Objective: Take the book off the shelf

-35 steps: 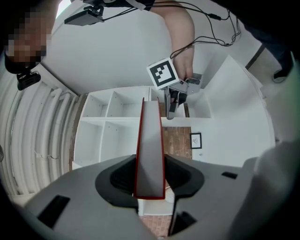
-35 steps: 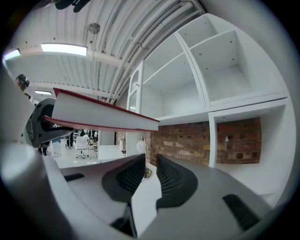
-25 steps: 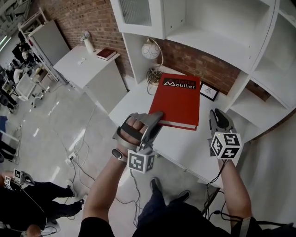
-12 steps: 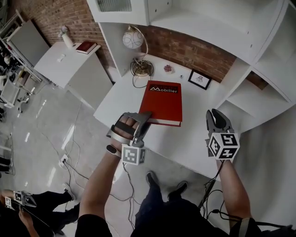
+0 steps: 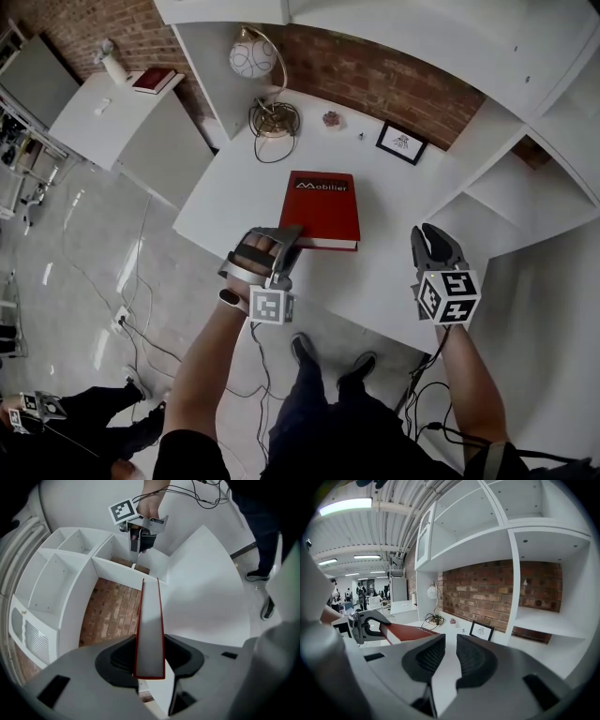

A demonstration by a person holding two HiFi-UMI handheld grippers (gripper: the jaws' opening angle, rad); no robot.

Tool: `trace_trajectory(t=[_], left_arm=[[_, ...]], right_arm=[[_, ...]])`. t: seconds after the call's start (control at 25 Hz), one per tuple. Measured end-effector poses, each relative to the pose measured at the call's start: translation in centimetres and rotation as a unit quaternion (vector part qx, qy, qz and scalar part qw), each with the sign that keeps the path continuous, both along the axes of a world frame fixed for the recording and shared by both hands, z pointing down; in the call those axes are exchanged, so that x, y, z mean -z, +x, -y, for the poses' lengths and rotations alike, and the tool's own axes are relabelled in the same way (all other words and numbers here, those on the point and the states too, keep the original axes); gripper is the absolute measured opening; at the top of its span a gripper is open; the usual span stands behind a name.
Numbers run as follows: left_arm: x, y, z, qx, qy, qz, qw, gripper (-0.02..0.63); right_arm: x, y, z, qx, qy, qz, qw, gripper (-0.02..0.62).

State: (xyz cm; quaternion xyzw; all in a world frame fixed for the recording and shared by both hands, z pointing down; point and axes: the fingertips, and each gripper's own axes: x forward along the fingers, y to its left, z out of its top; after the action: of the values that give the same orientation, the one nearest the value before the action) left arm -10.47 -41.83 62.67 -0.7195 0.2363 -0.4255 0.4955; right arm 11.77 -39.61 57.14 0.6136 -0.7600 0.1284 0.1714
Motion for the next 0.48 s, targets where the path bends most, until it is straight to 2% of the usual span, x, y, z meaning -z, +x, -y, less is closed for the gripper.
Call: trace_trajectory(t=[0.32,0.48], left_arm=[[-4.9,-0.4,0.3,0.008,-0.03,0.026,0.9992,0.169],[-6.3,-0.5,0.6,0.013,-0.023,0.039,0.9989,0.169]], right_arm=[[-2.2,-1.1,0.2,0.009,-0.024,0.005,1.0,0.069],[-2.6,-1.2,0.2,0.008,-0.028,0.006,1.0,0.069]])
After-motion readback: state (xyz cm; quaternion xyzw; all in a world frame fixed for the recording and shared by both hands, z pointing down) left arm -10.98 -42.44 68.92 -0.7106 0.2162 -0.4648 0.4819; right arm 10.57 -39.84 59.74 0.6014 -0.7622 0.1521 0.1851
